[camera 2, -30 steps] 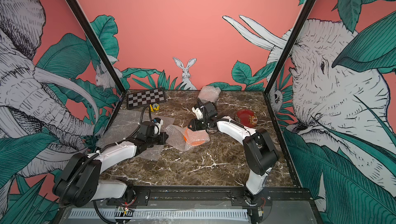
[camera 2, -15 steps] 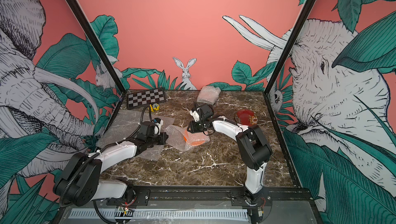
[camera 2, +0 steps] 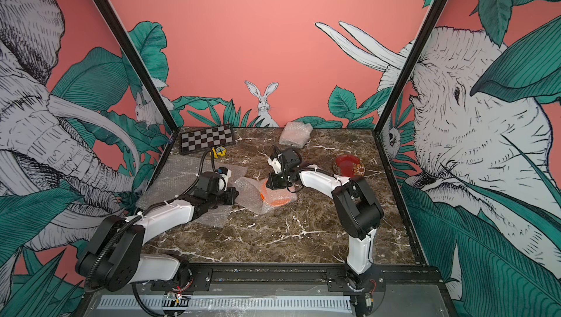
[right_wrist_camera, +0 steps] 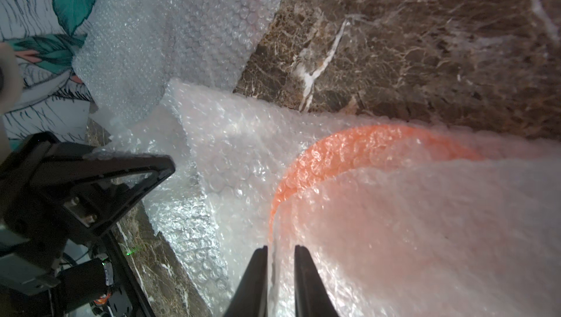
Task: Unpack dinner plates from bubble wrap
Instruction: Unwrap the bubble wrap at the center of the board.
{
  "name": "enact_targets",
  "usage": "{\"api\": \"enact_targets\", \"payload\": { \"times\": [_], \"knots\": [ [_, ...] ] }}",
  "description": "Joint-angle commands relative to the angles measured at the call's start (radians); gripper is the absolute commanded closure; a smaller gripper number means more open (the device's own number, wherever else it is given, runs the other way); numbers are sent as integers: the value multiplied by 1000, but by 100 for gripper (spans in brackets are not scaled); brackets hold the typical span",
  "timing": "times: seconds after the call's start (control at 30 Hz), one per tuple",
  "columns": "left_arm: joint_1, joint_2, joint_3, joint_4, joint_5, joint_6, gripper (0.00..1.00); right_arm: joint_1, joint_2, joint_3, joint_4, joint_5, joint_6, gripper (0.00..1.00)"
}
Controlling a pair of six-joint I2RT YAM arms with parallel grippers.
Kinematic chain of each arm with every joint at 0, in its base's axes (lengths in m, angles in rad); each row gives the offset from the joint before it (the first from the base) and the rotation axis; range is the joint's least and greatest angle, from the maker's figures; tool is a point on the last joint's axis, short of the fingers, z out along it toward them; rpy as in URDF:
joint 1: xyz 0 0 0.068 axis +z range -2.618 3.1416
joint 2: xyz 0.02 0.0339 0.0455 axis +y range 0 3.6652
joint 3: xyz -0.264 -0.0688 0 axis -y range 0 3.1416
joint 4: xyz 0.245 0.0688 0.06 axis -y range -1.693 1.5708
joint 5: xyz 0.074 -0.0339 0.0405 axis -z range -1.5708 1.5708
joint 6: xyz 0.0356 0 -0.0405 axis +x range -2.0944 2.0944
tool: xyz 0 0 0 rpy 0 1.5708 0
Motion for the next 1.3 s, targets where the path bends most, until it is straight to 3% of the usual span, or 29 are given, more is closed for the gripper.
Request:
{"api": "enact_targets", "payload": {
  "times": [0.0, 0.43, 1.27],
  "knots": [
    [5, 13, 25, -21, 27, 14, 100, 7, 2, 17, -8, 17, -6, 89],
    [5, 11, 30, -51, 15, 32, 100, -49, -83, -58, 13, 78, 9, 100],
    [5, 4, 55, -141, -58, 81, 100, -254, -256, -251, 34, 141, 33, 100]
  ]
}}
